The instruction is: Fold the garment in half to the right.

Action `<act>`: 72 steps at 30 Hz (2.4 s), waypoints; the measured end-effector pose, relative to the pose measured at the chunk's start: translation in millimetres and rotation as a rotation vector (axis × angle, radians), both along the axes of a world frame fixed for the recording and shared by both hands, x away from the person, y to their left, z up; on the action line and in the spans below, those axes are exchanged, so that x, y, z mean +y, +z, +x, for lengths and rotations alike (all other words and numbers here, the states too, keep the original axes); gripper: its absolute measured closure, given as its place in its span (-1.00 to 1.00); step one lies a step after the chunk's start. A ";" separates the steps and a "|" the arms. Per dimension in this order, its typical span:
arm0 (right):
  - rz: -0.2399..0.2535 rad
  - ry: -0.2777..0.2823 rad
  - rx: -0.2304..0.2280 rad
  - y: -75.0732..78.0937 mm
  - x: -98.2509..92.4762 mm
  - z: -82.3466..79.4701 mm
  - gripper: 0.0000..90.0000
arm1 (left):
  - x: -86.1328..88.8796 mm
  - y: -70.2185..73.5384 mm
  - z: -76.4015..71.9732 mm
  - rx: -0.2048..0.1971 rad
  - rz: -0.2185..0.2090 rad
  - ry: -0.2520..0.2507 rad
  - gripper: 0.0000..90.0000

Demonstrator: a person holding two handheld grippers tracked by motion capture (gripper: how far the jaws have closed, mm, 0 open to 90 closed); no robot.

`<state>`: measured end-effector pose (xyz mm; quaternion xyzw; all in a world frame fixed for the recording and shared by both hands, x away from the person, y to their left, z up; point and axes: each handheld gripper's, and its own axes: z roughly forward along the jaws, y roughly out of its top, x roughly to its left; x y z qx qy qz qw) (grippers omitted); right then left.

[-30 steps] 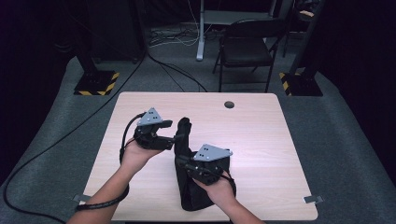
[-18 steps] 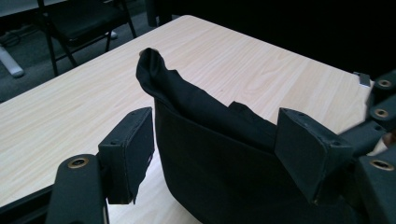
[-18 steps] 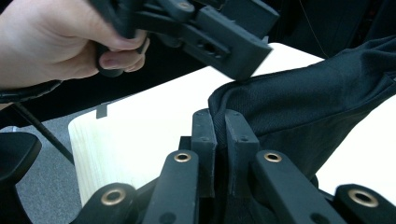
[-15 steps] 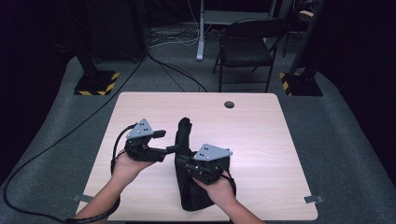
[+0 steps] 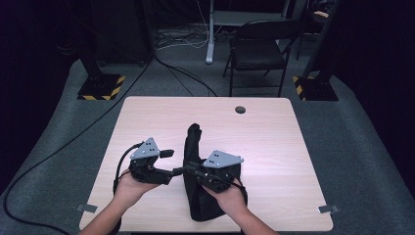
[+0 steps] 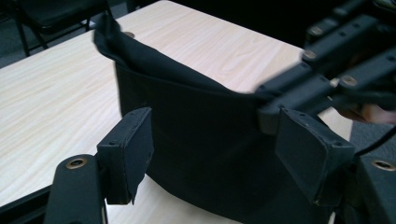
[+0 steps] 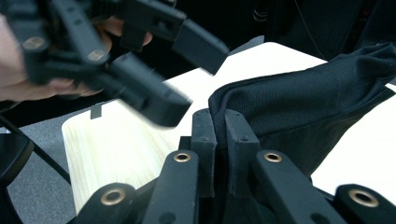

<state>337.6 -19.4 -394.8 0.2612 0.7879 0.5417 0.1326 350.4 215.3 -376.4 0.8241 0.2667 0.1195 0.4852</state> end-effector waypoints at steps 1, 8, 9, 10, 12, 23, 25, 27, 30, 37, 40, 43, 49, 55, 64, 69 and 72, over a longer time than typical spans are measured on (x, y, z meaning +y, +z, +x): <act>0.001 -0.001 0.000 0.1 -0.1 0.2 0.86 | -1.1 -1.5 -1.6 -0.001 0.004 0.000 -0.42; 0.000 -0.004 -0.001 0.1 0.3 0.0 0.86 | -9.3 -11.3 -8.1 0.015 -0.014 -0.007 -0.50; 0.001 -0.005 -0.001 0.2 0.5 -0.1 0.86 | -10.8 -12.3 -9.3 0.016 -0.014 -0.011 -0.50; 0.002 -0.004 0.000 0.2 0.6 0.0 0.86 | -12.5 -13.5 -10.8 0.018 -0.017 -0.015 -0.50; 0.001 -0.004 -0.002 0.5 0.9 -0.2 0.86 | -16.1 -16.0 -14.0 0.017 -0.012 -0.026 -0.51; 0.002 -0.011 -0.003 0.9 0.3 -0.5 0.86 | -30.0 -27.5 -21.3 0.027 0.002 -0.014 -0.65; 0.003 -0.010 -0.003 0.9 0.6 -0.4 0.86 | -33.1 -29.3 -22.1 0.022 0.011 0.001 -0.70; 0.004 -0.009 -0.002 0.9 0.8 -0.5 0.86 | -35.9 -30.6 -23.2 0.011 0.009 0.022 -0.79; 0.004 -0.007 -0.002 0.8 1.1 -0.6 0.86 | -40.0 -33.2 -23.5 0.011 0.002 0.025 -0.82; 0.004 -0.007 -0.003 1.2 0.7 -1.4 0.86 | -47.1 -40.2 -25.4 -0.007 -0.001 0.037 -0.85; 0.005 -0.006 -0.002 1.1 0.5 -1.8 0.86 | -49.1 -42.6 -26.6 -0.020 -0.011 0.059 -0.87; 0.006 -0.004 -0.002 1.0 1.2 -2.2 0.86 | -51.6 -44.7 -28.3 -0.034 -0.021 0.079 -0.92; 0.007 -0.005 -0.002 1.0 1.2 -2.5 0.86 | -55.3 -48.8 -28.3 -0.037 -0.031 0.096 -0.95; 0.009 -0.007 -0.002 0.4 0.2 -2.7 0.86 | -58.9 -54.2 -29.8 -0.044 -0.027 0.101 -0.97; 0.012 -0.007 0.001 -0.2 -0.3 -3.3 0.86 | -59.4 -61.7 -28.5 -0.033 0.006 0.091 -0.97; 0.011 -0.007 0.002 -0.8 -0.3 -3.4 0.86 | -56.8 -66.4 -29.2 -0.015 0.039 0.084 -0.96; 0.012 -0.006 0.002 -1.7 -0.3 -3.5 0.86 | -56.3 -66.2 -29.7 -0.008 0.033 0.083 -0.94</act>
